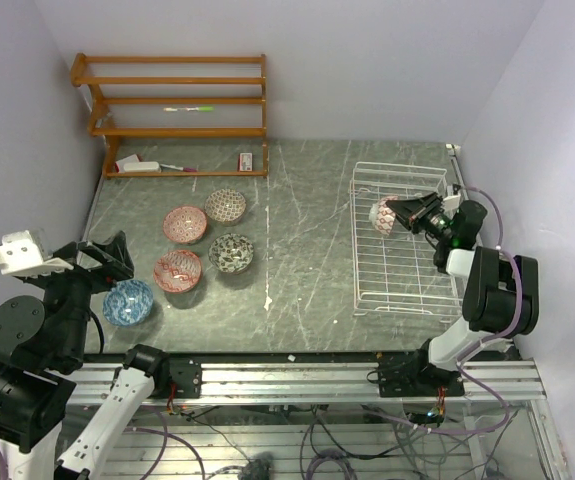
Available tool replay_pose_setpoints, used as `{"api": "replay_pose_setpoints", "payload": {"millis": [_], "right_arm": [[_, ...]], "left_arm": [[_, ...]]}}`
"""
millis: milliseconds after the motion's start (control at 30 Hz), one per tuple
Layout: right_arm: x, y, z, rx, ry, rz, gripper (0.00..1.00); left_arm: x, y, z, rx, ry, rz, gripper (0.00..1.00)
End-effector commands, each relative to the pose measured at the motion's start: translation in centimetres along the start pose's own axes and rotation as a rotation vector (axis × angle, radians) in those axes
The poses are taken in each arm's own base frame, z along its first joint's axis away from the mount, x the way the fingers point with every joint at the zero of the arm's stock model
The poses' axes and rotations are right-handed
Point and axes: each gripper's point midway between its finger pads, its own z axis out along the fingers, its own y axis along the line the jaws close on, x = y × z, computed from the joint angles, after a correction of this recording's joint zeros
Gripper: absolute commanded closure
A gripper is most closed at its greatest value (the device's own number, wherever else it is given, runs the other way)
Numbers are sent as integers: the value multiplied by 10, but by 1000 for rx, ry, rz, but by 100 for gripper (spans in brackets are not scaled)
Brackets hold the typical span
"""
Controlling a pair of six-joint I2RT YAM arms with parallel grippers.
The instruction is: Load the bowls into the dish rack
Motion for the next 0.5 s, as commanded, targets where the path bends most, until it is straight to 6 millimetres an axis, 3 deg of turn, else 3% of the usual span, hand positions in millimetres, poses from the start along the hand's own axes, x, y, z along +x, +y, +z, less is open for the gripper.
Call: {"api": "replay_pose_setpoints", "payload": {"millis": [0,167,367,467], "right_arm": [[13,20,7,-23,38,76,100],[19,19,19,-67,41,165,100],[28,-12,24,-66,48,280,100],[36,-38,23,-11,49,339,100]], "left_arm": [[-10,-2,0,7,-31,-3,3],[-13,-4,0,15,-33,-2,3],[-15,-3,0,9,-34,5,2],[-15,-3,1,3,-34,9,2]]}}
